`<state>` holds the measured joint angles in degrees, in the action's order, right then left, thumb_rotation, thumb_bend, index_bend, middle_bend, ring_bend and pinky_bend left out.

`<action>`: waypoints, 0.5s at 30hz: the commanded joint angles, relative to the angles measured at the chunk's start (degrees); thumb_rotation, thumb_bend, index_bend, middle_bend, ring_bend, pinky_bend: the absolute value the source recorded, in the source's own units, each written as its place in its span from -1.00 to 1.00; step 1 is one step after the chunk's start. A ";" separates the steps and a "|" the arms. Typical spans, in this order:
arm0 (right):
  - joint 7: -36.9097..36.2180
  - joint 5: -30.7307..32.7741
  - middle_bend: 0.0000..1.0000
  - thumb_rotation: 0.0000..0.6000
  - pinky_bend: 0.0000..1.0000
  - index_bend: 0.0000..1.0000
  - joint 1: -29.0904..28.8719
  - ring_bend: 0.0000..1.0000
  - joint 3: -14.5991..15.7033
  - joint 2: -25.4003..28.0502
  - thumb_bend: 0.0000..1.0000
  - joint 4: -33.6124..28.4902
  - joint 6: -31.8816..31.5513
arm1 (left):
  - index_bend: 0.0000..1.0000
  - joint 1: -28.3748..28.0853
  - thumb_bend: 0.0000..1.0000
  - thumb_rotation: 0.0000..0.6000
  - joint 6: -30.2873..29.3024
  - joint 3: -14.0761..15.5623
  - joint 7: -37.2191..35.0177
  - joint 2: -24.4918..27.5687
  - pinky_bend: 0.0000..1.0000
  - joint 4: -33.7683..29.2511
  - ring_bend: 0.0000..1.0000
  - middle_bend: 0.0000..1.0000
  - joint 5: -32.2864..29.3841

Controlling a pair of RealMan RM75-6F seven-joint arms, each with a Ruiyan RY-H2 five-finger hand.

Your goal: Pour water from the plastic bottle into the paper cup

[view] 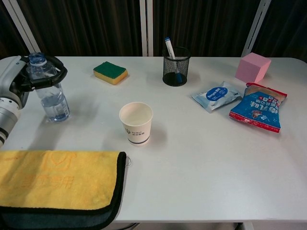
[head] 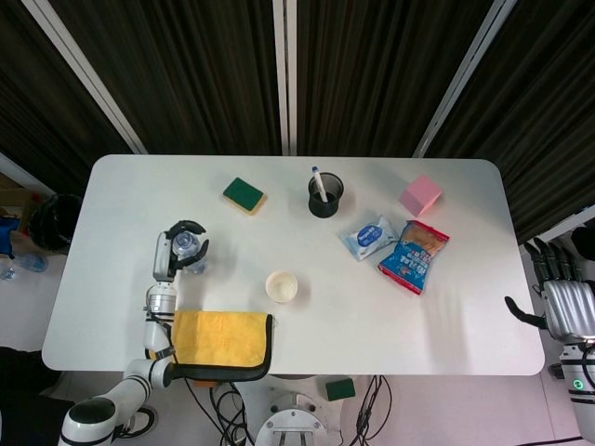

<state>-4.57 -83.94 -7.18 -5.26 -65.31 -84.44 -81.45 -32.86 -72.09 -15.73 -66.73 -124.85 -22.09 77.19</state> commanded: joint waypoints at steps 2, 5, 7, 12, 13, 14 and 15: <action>0.10 0.02 -1.00 0.80 -1.00 -1.00 -0.09 -1.00 -0.03 0.02 -0.52 -0.10 0.09 | -0.66 0.31 -0.58 1.00 0.75 0.68 -0.90 0.37 -0.09 -0.29 -0.36 -0.27 0.42; 0.34 -0.12 -1.00 0.80 -1.00 -1.00 -0.18 -1.00 0.17 -0.01 -0.52 -0.17 0.32 | -0.84 0.47 -0.63 1.00 0.71 0.85 -1.20 0.43 -0.20 -0.35 -0.44 -0.36 0.52; 0.35 -0.03 -1.00 0.80 -1.00 -1.00 -0.20 -1.00 0.23 -0.10 -0.52 -0.13 0.47 | -0.91 0.57 -0.65 1.00 0.39 0.78 -1.27 0.41 -0.32 -0.27 -0.54 -0.47 0.46; 0.24 0.08 -1.00 0.80 -1.00 -1.00 -0.19 -1.00 0.16 -0.12 -0.52 -0.02 0.38 | -0.97 0.86 -0.68 1.00 -1.13 0.61 -1.59 0.73 -0.52 -0.19 -0.75 -0.67 0.51; 0.21 0.09 -1.00 0.80 -1.00 -1.00 -0.18 -1.00 0.14 -0.14 -0.52 0.02 0.33 | -0.98 0.97 -0.69 1.00 -1.48 0.62 -1.66 0.84 -0.55 -0.23 -0.78 -0.69 0.57; 0.18 0.08 -1.00 0.80 -1.00 -1.00 -0.18 -1.00 0.13 -0.19 -0.52 0.08 0.28 | -0.98 1.13 -0.69 1.00 -1.84 0.66 -1.78 1.02 -0.57 -0.39 -0.79 -0.70 0.63; 0.14 0.07 -1.00 0.80 -1.00 -1.00 -0.18 -1.00 0.13 -0.23 -0.52 0.13 0.28 | -0.98 1.29 -0.70 1.00 -2.04 0.79 -1.91 1.18 -0.58 -0.55 -0.81 -0.71 0.74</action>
<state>-4.43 -83.87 -7.36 -5.13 -65.54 -84.30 -81.17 -31.74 -73.93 -15.04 -68.50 -123.85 -22.49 77.82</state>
